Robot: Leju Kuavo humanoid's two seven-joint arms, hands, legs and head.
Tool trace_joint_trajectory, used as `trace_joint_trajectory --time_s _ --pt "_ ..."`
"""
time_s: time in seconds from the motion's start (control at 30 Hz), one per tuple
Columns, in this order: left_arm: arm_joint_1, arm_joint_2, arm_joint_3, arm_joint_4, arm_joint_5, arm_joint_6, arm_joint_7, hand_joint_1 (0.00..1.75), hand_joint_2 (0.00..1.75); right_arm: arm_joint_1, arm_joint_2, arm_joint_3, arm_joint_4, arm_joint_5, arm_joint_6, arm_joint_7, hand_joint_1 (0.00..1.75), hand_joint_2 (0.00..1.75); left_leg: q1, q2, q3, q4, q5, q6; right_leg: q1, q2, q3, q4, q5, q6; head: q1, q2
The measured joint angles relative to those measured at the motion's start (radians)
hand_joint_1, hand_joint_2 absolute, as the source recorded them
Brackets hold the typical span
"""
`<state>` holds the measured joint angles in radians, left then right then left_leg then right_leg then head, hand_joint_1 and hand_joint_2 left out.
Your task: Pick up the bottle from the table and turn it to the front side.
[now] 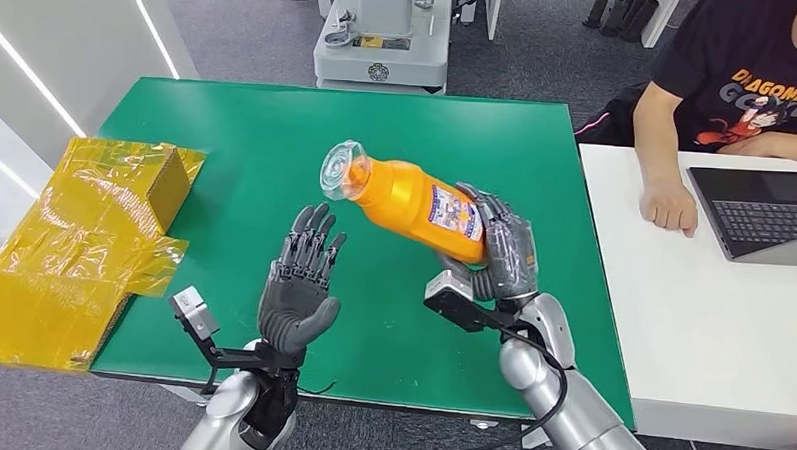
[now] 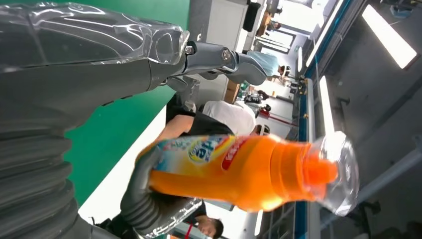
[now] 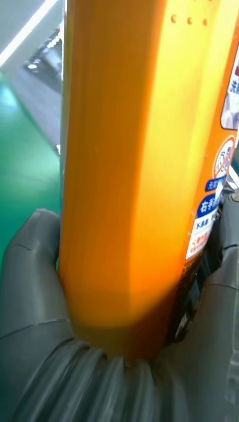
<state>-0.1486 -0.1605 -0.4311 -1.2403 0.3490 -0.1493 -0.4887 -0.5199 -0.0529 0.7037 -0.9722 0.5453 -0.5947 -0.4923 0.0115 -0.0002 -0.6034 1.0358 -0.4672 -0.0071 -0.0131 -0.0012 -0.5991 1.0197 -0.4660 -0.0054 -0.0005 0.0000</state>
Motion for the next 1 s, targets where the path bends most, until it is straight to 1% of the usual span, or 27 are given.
trace_joint_trajectory --time_s 0.2,0.3,0.43,0.6,0.8,1.0 --pt "-0.008 -0.002 0.0 0.001 -0.009 0.003 0.008 0.0 1.75 -0.022 0.035 0.038 0.027 -0.005 0.044 -0.028 1.75 1.75 0.0 0.0 0.0 0.0 0.0 0.0 0.0 0.0 0.0 0.0 0.0 0.0 0.0 0.0" --pt "-0.012 -0.003 0.001 0.004 -0.012 0.008 0.008 0.0 1.75 -0.022 0.045 0.058 0.029 0.012 0.077 -0.026 1.75 1.75 0.0 0.0 0.0 0.0 0.0 0.0 0.0 0.0 0.0 0.0 0.0 0.0 0.0 0.0" --pt "-0.019 -0.004 0.004 0.01 -0.022 0.023 0.007 0.0 1.75 -0.021 0.053 0.078 0.03 0.026 0.14 -0.01 1.75 1.75 0.0 0.0 0.0 0.0 0.0 0.0 0.0 0.0 0.0 0.0 0.0 0.0 0.0 0.0" --pt "-0.025 -0.009 0.01 0.015 -0.069 0.08 -0.009 0.0 1.75 -0.021 0.057 0.096 0.035 0.028 0.207 -0.001 1.75 1.75 0.0 0.0 0.0 0.0 0.0 0.0 0.0 0.0 0.0 0.0 0.0 0.0 0.0 0.0" --pt "-0.031 -0.012 0.027 0.022 -0.085 0.121 -0.026 0.0 1.75 -0.021 0.062 0.117 0.033 0.039 0.291 0.018 1.75 1.75 0.0 0.0 0.0 0.0 0.0 0.0 0.0 0.0 0.0 0.0 0.0 0.0 0.0 0.0" --pt "-0.031 -0.015 0.045 0.022 -0.065 0.12 -0.028 0.0 1.75 -0.032 0.065 0.127 0.035 0.058 0.368 0.025 1.75 1.75 0.0 0.0 0.0 0.0 0.0 0.0 0.0 0.0 0.0 0.0 0.0 0.0 0.0 0.0"
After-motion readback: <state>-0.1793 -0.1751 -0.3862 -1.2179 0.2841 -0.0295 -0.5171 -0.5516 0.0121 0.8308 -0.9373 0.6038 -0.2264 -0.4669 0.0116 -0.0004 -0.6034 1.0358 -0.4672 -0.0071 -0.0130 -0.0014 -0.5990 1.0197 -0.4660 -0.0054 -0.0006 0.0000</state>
